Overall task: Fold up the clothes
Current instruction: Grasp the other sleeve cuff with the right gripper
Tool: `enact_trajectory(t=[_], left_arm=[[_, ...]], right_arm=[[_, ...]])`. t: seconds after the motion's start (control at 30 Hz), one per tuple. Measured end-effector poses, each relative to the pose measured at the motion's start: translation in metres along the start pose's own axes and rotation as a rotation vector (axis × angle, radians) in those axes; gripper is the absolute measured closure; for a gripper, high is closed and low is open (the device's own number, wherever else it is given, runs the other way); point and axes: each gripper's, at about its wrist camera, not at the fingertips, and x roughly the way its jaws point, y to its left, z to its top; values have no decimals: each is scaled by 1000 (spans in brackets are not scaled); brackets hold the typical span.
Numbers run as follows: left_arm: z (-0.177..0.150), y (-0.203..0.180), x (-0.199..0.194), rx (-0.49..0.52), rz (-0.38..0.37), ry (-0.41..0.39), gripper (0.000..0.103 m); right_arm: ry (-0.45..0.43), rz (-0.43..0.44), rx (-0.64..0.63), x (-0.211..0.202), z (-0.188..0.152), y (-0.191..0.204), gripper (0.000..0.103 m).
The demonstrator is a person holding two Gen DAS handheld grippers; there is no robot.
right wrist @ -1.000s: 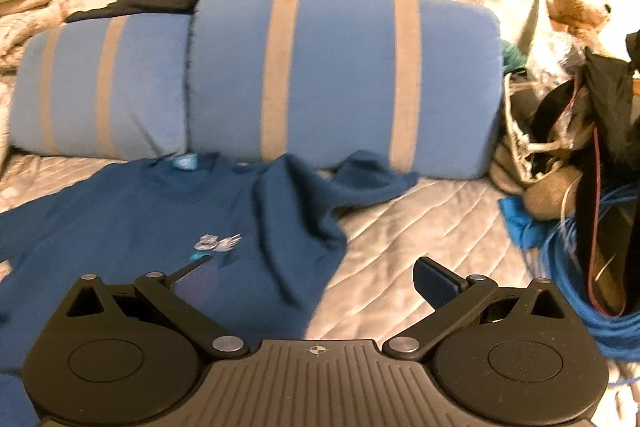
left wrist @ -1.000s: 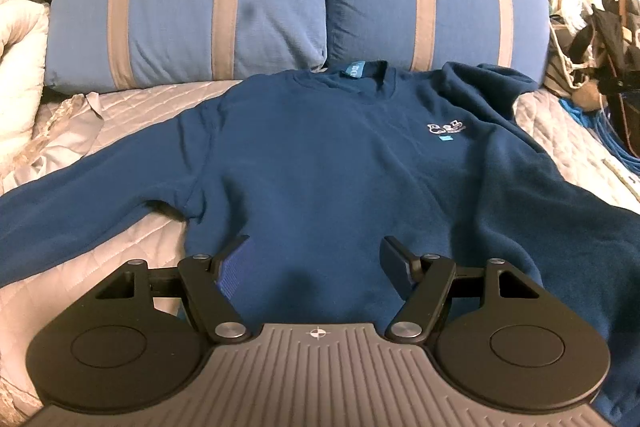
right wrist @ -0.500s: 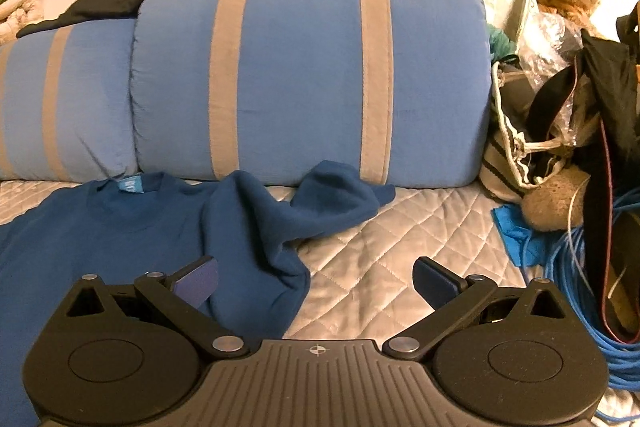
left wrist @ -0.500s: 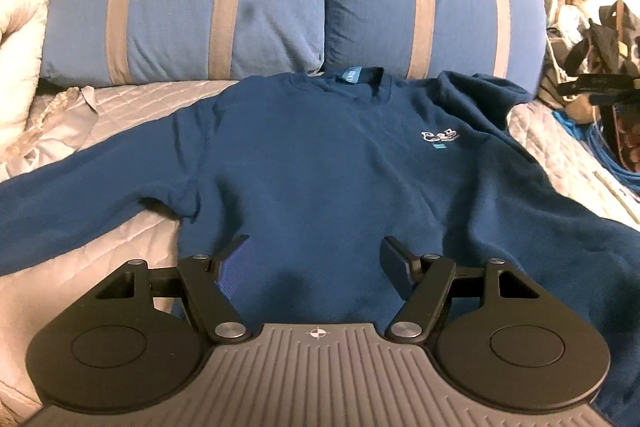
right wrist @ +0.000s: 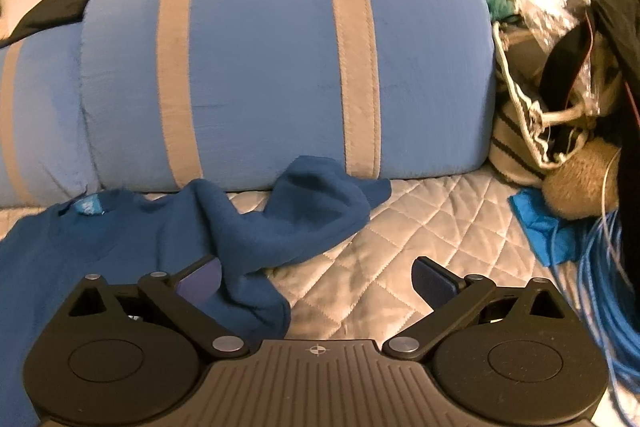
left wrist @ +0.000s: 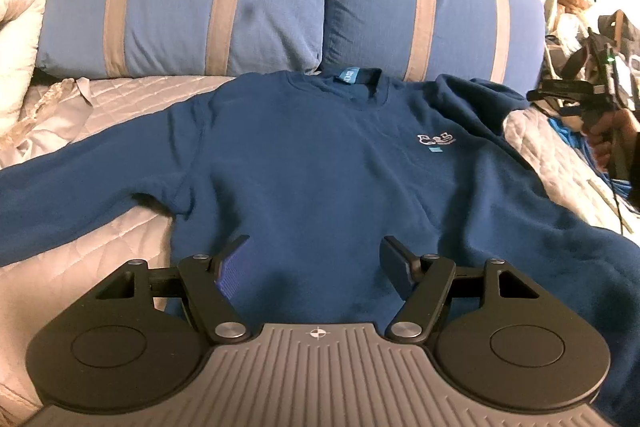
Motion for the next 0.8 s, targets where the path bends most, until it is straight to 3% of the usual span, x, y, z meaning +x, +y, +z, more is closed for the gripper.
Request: enact_trajectory(t=[0.37,0.63,0.8], left_arm=[[0,0,1,2,-13,6,35],[1,0,1,0,-13,8,35],[2,1,1,0,-13,5,35]], right_arm=[[-5,2,81,30,13,-5,5],[38,85,372,58,16,-30,14],[77,165,565,74,10,-46,32]])
